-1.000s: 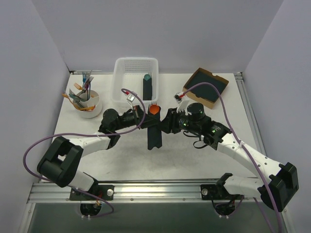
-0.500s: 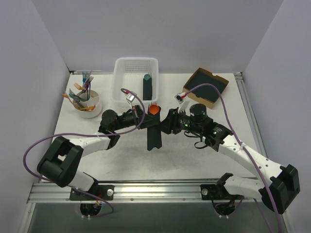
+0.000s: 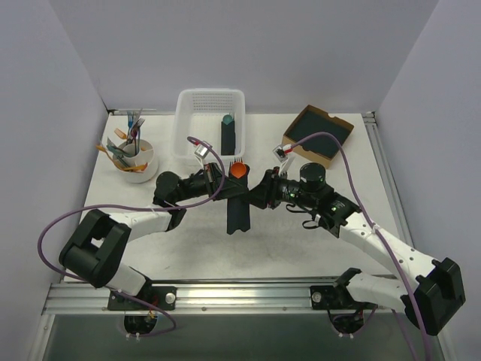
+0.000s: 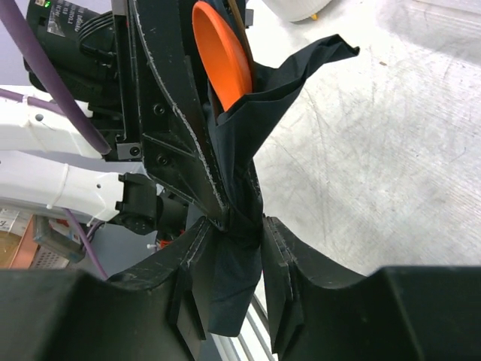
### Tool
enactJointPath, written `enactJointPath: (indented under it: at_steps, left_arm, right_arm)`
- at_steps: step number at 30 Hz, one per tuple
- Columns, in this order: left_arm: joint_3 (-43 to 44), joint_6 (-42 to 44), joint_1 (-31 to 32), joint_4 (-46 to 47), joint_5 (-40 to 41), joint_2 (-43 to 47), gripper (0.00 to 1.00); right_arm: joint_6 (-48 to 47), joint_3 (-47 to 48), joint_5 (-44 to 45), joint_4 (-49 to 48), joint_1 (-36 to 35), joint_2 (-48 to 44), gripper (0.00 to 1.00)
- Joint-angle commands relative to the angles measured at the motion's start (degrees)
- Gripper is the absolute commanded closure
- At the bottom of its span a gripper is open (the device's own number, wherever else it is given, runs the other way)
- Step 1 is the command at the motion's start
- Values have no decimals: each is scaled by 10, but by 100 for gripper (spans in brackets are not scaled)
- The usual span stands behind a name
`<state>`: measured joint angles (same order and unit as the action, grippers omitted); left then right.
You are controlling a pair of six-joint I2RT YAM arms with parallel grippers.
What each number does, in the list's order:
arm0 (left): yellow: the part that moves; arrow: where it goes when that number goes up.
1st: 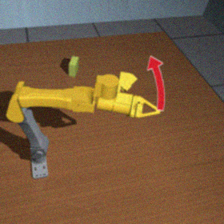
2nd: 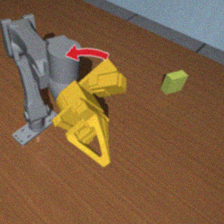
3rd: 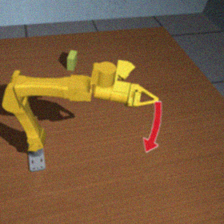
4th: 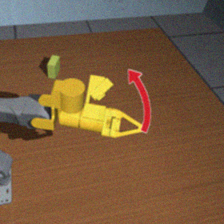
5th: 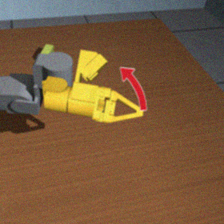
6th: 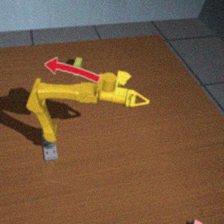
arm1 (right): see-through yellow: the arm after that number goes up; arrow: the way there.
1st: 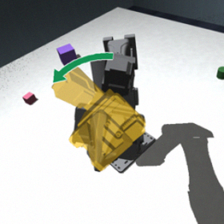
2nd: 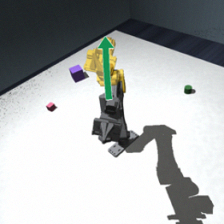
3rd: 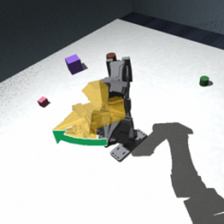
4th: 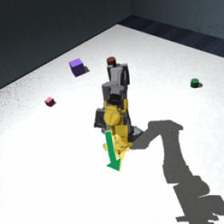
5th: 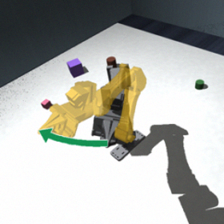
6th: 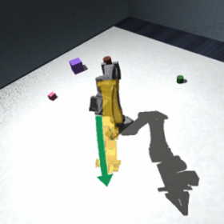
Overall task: Place the utensils on the paper napkin and roll it up
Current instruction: Roll the napkin.
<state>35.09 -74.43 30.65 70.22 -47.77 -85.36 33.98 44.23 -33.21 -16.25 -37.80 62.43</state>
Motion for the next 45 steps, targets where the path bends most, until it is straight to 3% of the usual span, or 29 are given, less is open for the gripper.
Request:
enactJointPath:
  at_steps: [1, 8, 14, 18, 22, 26, 33, 45]
  left_arm:
    - [8, -11, 5, 58, -8, -1, 95]
    - [11, -12, 9, 57, -8, -4, 95]
    - [10, -6, 9, 53, -8, -6, 95]
    - [13, -4, 9, 46, -10, -6, 92]
    - [20, -6, 6, 39, -18, -3, 82]
    - [28, -4, 5, 27, -15, 6, 62]
    - [26, -7, 2, 26, -13, 18, 41]
    - [28, -16, -8, 34, -8, 53, 23]
  right_arm:
    - [10, -7, -33, -55, 3, -15, 71]
    - [22, -16, -56, -90, 2, -21, 81]
    - [33, -24, -69, -114, 3, -23, 100]
    - [43, -34, -77, -129, 3, -26, 100]
    - [44, -40, -77, -133, 2, -34, 100]
    - [46, -45, -77, -136, 3, -35, 100]
    - [49, -52, -74, -144, 3, -35, 100]
    - [47, -58, -66, -150, 2, -27, 100]
